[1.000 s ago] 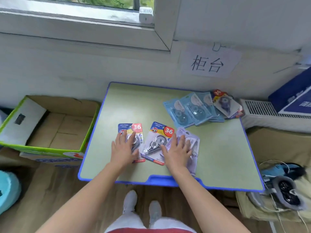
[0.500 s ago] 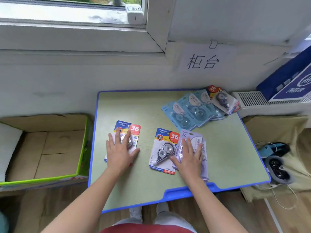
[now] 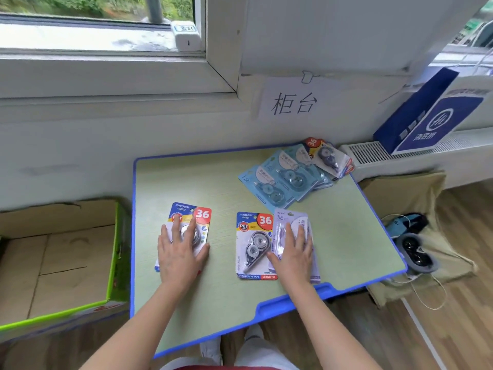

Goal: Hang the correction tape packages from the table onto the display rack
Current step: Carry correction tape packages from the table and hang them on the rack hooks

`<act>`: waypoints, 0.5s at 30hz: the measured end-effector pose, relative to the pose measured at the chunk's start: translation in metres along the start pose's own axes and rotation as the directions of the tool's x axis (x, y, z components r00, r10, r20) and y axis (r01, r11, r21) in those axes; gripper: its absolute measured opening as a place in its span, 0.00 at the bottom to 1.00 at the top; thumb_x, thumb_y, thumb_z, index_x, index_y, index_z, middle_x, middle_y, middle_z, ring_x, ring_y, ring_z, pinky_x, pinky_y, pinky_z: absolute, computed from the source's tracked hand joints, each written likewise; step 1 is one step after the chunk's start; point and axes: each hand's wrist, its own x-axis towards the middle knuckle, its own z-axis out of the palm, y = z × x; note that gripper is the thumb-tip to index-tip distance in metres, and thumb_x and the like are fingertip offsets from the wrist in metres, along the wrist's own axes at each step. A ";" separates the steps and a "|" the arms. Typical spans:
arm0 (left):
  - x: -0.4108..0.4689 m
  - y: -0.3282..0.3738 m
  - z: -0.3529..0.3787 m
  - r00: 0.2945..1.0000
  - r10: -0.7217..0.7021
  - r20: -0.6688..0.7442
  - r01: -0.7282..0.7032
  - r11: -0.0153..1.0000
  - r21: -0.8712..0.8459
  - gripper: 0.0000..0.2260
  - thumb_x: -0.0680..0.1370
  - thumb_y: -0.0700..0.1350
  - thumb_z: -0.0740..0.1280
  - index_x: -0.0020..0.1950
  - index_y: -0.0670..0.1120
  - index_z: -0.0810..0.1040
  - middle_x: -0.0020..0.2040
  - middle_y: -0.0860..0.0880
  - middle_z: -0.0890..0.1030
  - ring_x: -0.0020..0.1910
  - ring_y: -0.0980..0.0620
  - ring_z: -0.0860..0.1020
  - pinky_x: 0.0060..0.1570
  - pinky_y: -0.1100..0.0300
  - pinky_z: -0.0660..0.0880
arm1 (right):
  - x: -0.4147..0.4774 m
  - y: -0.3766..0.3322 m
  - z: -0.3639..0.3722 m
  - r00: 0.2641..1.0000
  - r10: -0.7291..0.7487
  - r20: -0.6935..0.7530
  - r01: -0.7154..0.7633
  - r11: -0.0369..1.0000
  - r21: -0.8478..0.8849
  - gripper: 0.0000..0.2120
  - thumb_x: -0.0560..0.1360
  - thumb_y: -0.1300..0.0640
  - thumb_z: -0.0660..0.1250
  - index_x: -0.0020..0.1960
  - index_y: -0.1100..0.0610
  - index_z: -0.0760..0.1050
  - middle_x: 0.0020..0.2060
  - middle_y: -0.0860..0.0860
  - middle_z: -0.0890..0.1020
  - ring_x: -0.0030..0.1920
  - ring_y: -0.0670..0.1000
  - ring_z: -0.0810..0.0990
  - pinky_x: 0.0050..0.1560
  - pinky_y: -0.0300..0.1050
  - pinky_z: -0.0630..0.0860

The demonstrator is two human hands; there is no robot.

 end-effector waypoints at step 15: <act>0.001 0.012 -0.016 0.990 0.094 -0.104 -0.107 0.986 -0.131 0.28 0.73 0.50 0.72 0.71 0.47 0.70 0.74 0.40 0.63 0.69 0.34 0.62 0.64 0.42 0.63 | -0.009 0.014 -0.012 0.999 0.030 -0.029 -0.027 0.995 0.096 0.42 0.74 0.45 0.65 0.78 0.50 0.44 0.76 0.56 0.44 0.75 0.61 0.49 0.72 0.54 0.54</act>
